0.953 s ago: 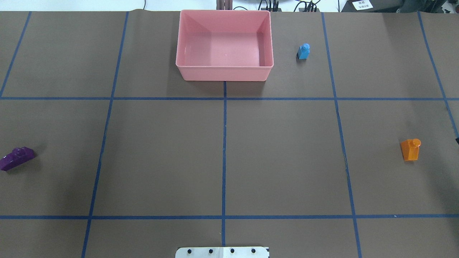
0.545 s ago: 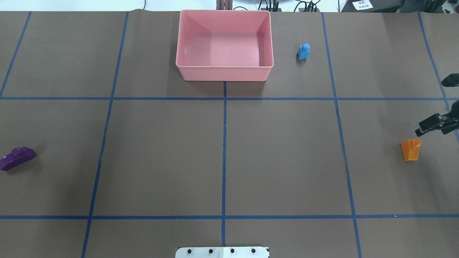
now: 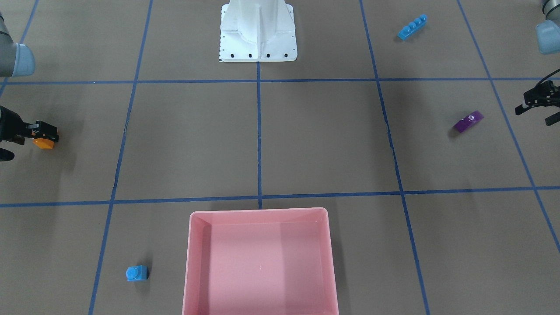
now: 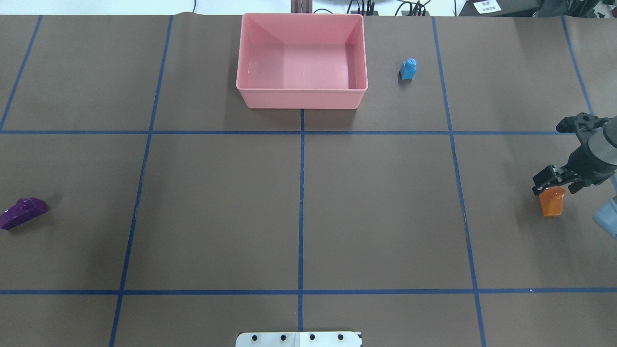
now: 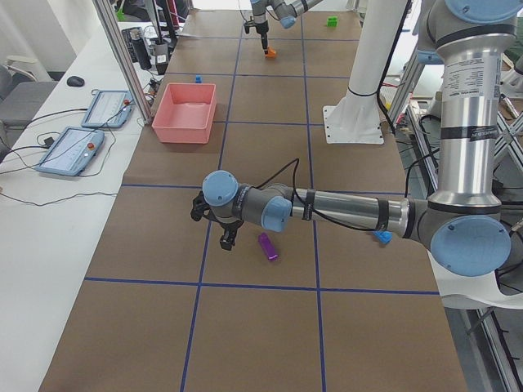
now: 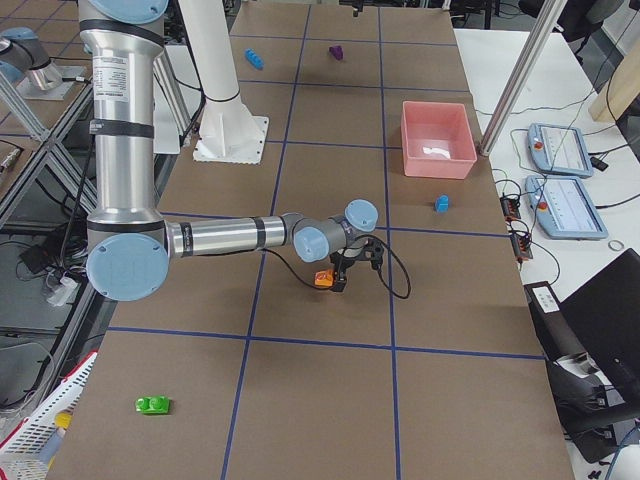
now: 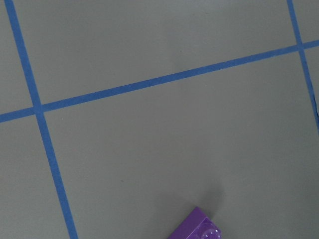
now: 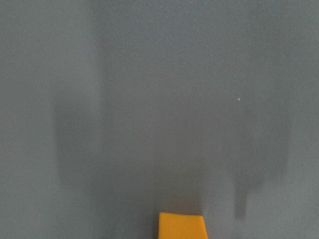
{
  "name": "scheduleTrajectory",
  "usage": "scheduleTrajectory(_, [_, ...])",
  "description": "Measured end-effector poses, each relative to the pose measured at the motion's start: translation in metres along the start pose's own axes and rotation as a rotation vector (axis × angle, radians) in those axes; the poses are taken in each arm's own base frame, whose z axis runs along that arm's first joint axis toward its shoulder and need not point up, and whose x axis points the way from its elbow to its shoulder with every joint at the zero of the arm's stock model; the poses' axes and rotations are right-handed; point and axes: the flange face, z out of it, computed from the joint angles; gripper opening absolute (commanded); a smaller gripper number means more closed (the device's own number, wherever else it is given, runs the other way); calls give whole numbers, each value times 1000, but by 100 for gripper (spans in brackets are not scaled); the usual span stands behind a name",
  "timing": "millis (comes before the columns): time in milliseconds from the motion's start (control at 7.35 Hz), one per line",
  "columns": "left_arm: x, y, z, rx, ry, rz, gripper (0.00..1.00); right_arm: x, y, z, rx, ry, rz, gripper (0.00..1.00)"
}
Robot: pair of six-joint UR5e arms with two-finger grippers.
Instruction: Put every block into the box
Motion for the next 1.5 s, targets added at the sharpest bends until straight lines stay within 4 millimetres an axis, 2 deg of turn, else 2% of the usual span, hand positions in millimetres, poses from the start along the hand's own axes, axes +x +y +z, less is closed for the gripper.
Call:
scheduleTrajectory(272, [22,-6,24,-18,-22,51,100,-6,-8,6,-11,-5,5,0])
scheduleTrajectory(408, [25,0,31,-11,-28,78,98,-9,-7,4,-17,-21,5,0])
scheduleTrajectory(545, [25,8,38,-16,-33,96,93,-14,-6,-1,-21,-40,13,0])
scheduleTrajectory(817, [38,30,78,-47,-91,215,93,-43,-9,-29,-2,-81,44,0])
scheduleTrajectory(953, [47,45,100,-55,-119,300,93,-70,-23,-54,9,-91,60,0])
scheduleTrajectory(1089, [54,59,117,-64,-128,373,93,-113,-52,-87,13,-86,82,0])
scheduleTrajectory(1225, [58,66,126,-70,-140,438,93,-163,-83,-122,15,-78,101,0])
scheduleTrajectory(1497, [59,68,136,-72,-200,544,92,-262,-149,-181,34,-82,155,0])
